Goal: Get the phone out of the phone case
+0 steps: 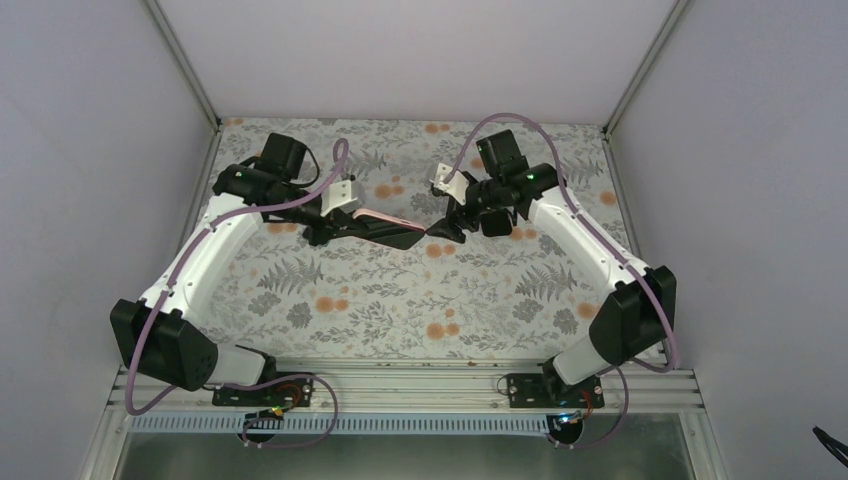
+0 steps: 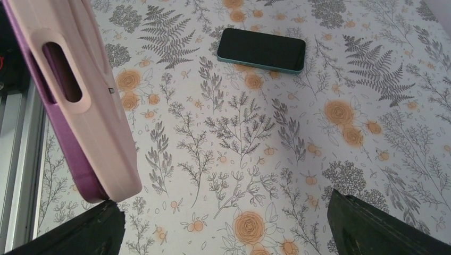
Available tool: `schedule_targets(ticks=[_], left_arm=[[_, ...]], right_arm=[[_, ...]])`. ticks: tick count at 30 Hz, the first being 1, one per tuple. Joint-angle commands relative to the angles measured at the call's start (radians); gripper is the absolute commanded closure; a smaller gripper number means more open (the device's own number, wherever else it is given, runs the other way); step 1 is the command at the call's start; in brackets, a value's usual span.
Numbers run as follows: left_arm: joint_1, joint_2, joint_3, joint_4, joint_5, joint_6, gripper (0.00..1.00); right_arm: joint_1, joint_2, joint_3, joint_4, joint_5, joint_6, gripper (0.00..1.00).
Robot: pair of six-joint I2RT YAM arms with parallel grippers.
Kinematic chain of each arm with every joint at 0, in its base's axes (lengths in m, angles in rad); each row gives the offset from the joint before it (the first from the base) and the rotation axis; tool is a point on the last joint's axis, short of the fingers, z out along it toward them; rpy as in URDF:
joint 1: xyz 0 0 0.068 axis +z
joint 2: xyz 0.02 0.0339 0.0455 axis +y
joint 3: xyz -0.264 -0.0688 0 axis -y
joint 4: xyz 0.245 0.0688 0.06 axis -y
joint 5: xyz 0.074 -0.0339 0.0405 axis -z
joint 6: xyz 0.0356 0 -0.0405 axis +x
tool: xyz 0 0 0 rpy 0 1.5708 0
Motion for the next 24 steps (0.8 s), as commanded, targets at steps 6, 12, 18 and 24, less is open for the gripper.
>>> schedule_targets(ticks=[6,12,18,24], left_arm=[[-0.033,0.006,0.02,-0.032,0.148,0.045,0.98],[-0.047,0.002,0.028,-0.046,0.173,0.054,0.98],[-0.048,0.01,0.026,0.013,0.129,0.013,0.98],[-0.047,-0.035,0.058,0.151,0.011,-0.101,0.98]], right_arm=[[0.016,0.073,0.069,0.124,0.054,0.111,0.02],[0.03,0.116,0.153,0.114,0.05,0.134,0.02],[0.118,0.191,0.266,-0.039,-0.168,0.079,0.02],[0.242,0.265,0.314,-0.116,-0.254,0.003,0.01]])
